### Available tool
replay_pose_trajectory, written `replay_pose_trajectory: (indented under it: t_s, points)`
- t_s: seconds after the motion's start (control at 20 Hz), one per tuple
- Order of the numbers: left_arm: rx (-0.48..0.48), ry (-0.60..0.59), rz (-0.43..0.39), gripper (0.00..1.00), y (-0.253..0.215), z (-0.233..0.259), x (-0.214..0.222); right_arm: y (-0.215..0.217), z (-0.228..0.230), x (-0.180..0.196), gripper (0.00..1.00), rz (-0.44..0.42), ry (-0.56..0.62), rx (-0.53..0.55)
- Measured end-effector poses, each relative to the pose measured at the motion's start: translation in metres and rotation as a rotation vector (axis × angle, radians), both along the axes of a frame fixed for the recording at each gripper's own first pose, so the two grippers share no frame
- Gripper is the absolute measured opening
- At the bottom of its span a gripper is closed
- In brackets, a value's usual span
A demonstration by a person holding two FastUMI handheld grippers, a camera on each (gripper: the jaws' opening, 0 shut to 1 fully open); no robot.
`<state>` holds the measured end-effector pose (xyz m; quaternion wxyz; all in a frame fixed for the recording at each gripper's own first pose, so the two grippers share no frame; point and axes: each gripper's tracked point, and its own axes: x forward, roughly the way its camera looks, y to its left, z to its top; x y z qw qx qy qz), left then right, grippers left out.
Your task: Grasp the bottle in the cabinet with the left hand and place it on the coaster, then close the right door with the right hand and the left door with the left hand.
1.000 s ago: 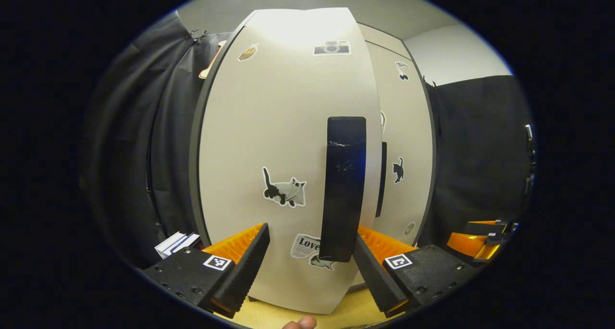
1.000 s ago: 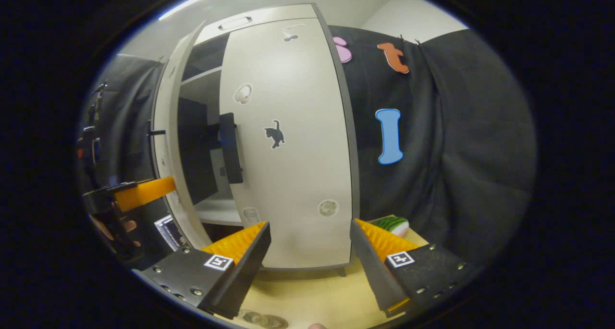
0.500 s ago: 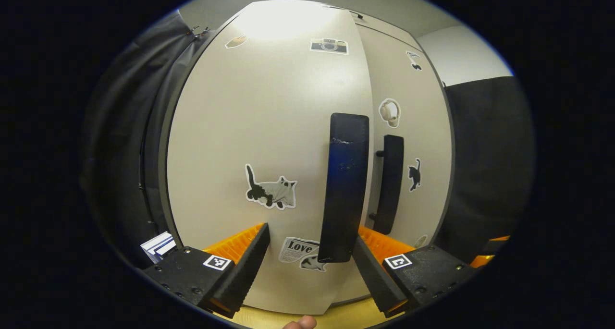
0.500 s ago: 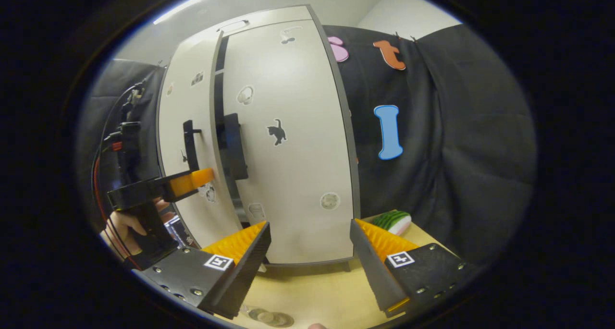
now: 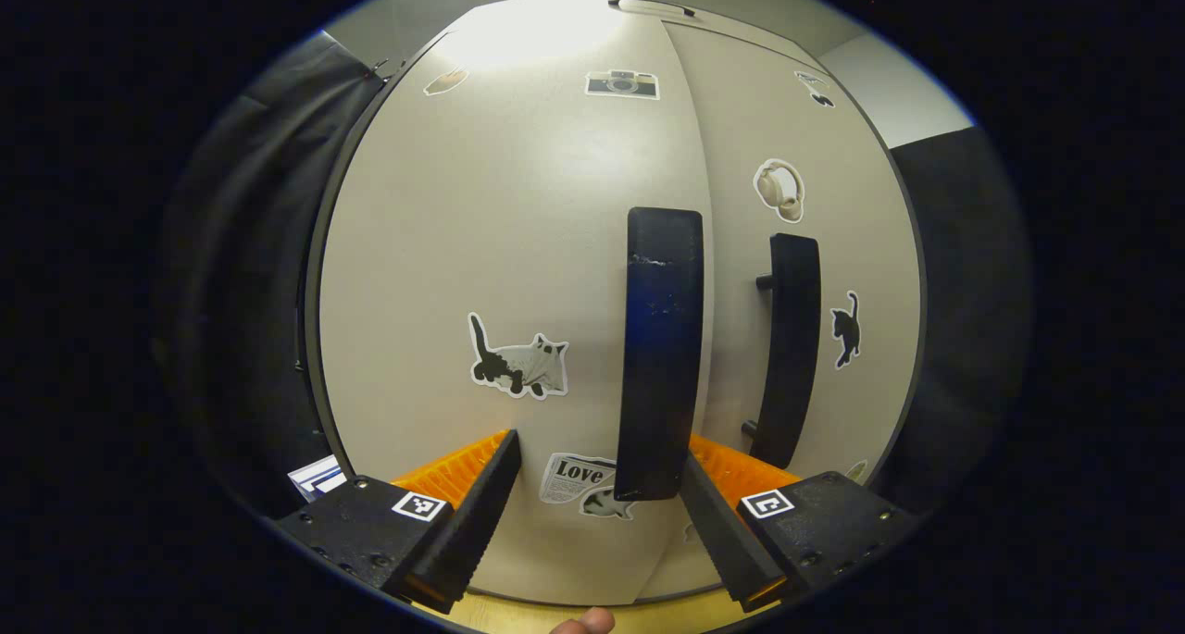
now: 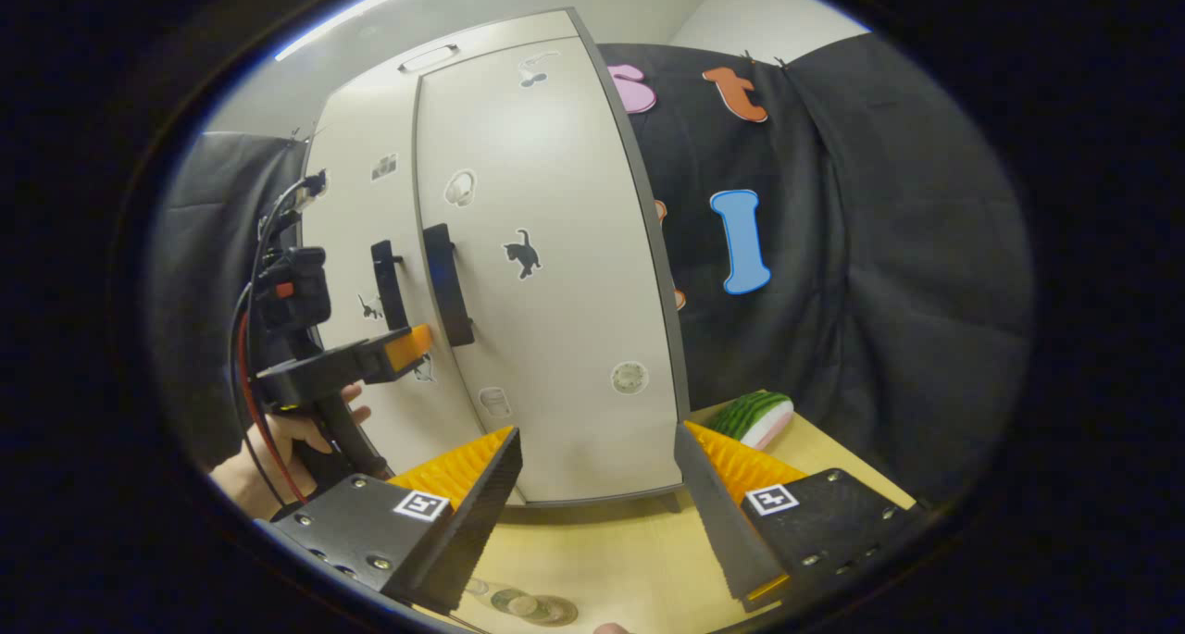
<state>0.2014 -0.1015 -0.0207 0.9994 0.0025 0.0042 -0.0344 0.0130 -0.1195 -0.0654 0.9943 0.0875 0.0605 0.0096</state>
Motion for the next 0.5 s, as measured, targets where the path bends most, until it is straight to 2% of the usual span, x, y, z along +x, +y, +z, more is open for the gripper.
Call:
replay_pose_trajectory:
  t_s: [0.25,0.5]
  points:
    - [-0.064,0.030,-0.032,0.96,-0.008,-0.001,-0.011,0.003,0.007,-0.004,1.00,0.011,-0.006,-0.015]
    - [-0.093,0.032,-0.065,0.96,-0.010,0.013,-0.056,0.008,0.023,-0.008,1.00,0.026,-0.032,-0.023]
